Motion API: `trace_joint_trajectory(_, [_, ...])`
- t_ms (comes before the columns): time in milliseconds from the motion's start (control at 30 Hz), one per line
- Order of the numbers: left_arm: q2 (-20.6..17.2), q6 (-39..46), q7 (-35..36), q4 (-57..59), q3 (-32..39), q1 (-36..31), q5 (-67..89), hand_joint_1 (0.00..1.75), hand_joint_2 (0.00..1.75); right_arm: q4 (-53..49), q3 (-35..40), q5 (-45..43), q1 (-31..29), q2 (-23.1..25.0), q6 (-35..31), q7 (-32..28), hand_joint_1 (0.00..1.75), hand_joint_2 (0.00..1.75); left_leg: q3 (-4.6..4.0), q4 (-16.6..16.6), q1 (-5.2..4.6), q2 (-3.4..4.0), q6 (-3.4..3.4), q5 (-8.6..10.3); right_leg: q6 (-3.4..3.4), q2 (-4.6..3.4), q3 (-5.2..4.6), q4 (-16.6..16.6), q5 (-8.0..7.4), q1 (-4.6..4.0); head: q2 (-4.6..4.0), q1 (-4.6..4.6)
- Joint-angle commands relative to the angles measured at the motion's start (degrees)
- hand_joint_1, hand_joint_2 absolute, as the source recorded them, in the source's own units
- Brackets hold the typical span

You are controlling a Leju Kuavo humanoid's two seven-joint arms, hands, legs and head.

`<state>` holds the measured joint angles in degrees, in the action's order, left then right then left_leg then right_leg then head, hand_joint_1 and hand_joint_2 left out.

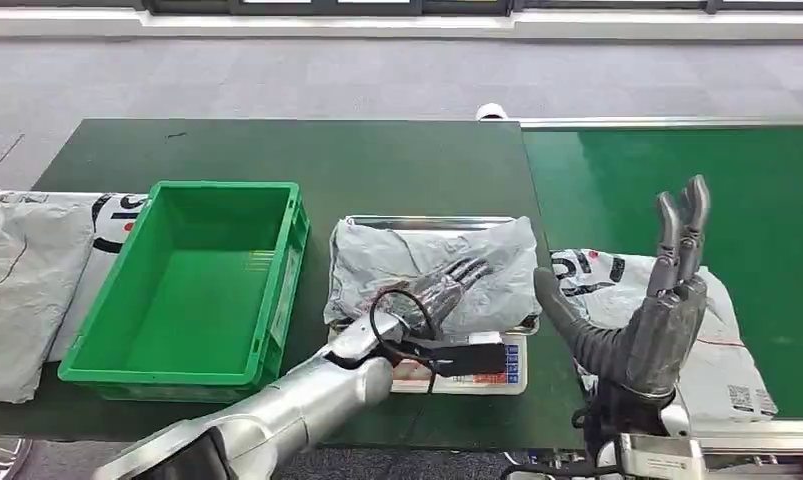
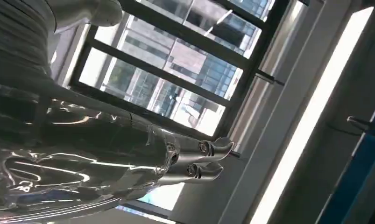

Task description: Moved the parcel from conveyor to table for the left to box.

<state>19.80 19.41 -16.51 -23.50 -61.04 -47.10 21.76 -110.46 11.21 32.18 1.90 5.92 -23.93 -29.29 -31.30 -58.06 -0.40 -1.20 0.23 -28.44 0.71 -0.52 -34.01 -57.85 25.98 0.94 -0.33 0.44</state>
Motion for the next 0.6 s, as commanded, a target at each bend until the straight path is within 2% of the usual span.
trace_joint_trajectory(33, [0.2,-0.8,2.3,-11.9,8.8,-5.4,2.6,0.0,0.0,0.7,-0.9,0.5,0.0,0.4,-0.2,0.3,0.0,1.75,-0.01,0.1,0.08,0.09,-0.08,0.01,-0.05,0.07,0.04,0.1,-0.05,-0.09,0.0,0.0])
trace_joint_trajectory(167, [0.2,1.0,3.0,-11.0,10.0,-5.8,3.5,0.0,0.0,0.5,-0.5,0.6,0.0,0.0,-0.1,0.5,0.0,1.75,0.08,0.1,0.09,0.2,-0.1,-0.01,-0.07,0.0,0.08,0.2,-0.05,-0.09,0.0,0.0])
trace_joint_trajectory(367, [0.2,3.2,5.4,-10.2,6.6,-8.7,2.1,0.0,0.0,1.1,0.4,-0.9,0.6,-1.0,-0.6,-0.3,0.0,1.75,-0.02,0.0,0.1,0.13,-0.08,0.0,-0.07,0.03,0.0,0.1,-0.06,-0.1,0.0,0.0])
trace_joint_trajectory(600, [0.2,3.1,5.9,-10.2,5.3,-8.6,1.6,0.0,0.0,0.6,0.6,-0.8,0.6,-1.0,-0.4,0.0,0.0,1.75,0.03,0.0,0.05,0.13,-0.05,-0.03,-0.04,0.0,0.02,0.1,-0.02,-0.06,0.0,0.02])
